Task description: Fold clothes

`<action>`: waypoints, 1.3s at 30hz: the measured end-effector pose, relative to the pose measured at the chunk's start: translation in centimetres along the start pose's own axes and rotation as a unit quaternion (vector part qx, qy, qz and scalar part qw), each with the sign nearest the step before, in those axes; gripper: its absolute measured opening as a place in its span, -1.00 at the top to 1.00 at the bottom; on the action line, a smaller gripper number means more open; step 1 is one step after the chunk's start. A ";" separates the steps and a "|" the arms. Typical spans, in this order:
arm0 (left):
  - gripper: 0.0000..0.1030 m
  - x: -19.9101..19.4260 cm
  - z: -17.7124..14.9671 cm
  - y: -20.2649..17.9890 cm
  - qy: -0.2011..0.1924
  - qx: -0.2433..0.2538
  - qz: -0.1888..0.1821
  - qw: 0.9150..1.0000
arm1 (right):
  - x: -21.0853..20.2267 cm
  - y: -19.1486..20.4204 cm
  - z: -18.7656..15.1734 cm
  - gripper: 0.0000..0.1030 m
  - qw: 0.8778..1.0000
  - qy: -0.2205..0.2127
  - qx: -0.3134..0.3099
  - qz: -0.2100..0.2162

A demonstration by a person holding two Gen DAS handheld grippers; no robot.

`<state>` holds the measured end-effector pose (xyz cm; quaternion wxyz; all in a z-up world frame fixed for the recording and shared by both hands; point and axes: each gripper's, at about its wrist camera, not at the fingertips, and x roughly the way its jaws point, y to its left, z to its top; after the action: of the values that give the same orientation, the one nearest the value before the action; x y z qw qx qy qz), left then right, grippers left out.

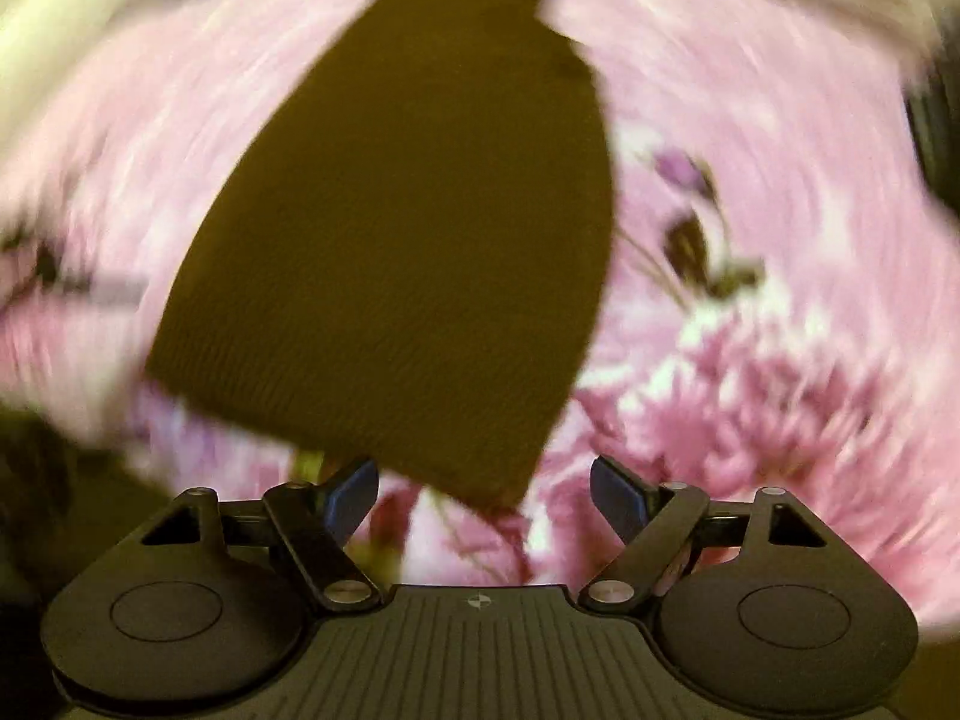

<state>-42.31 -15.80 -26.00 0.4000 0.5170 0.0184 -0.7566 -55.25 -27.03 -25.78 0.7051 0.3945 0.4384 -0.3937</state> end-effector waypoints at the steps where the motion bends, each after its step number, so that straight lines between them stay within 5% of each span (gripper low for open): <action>1: -0.29 -0.1 0.1 -0.1 0.000 -0.008 0.011 1.000 | 0.6 -1.2 0.4 -0.57 0.999 -0.001 0.032 0.022; 3: -0.30 -0.1 0.2 -0.5 0.010 -0.008 0.030 0.999 | 2.0 -3.5 0.9 -0.13 0.993 0.000 0.092 0.077; 5: -0.32 0.1 0.2 -1.1 0.024 0.005 0.045 0.999 | 2.9 -4.9 1.3 -0.10 0.986 0.001 0.122 0.114; 8: -0.39 0.7 0.0 -2.1 0.037 0.041 0.056 0.997 | 3.6 -6.3 2.0 0.70 0.977 0.012 0.154 0.147; 18: -0.46 4.7 1.4 -4.3 0.026 0.177 0.097 0.979 | 1.7 -7.8 5.5 0.70 0.949 0.048 0.230 0.212; 19: -0.35 5.0 1.5 -4.2 0.030 0.179 0.091 0.979 | 1.6 -7.7 5.6 0.70 0.952 0.048 0.222 0.205; 22: 0.37 5.7 2.0 -3.6 0.048 0.166 0.071 0.982 | 1.3 -7.3 5.7 0.68 0.968 0.046 0.179 0.168; 23: 0.49 5.7 2.1 -3.2 0.053 0.158 0.068 0.984 | 1.2 -7.0 5.6 0.61 0.974 0.043 0.161 0.153; 26: 0.56 5.0 2.8 -1.2 0.052 0.109 0.048 0.992 | 1.0 -4.8 3.8 -0.36 0.994 0.021 0.035 0.101; 29: 0.57 4.1 3.6 1.7 0.043 0.024 0.016 0.999 | 1.1 -2.1 1.1 -0.45 0.989 -0.013 -0.134 0.058; 32: 0.57 3.6 4.2 5.1 0.036 -0.071 -0.023 0.997 | 1.3 0.7 -1.6 -0.46 0.953 -0.046 -0.299 0.013; 37: 0.57 3.1 4.7 8.6 0.024 -0.155 -0.054 0.986 | 2.1 4.9 -5.7 -0.46 0.836 -0.094 -0.538 -0.060; 39: 0.57 2.8 4.6 8.6 0.021 -0.148 -0.055 0.987 | 4.0 5.1 -6.4 -0.46 0.802 -0.106 -0.582 -0.083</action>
<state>-40.90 -25.38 -22.78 0.4294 0.4665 0.1667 -0.7551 -51.41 -20.23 -30.40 0.8088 -0.1725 0.5386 -0.1612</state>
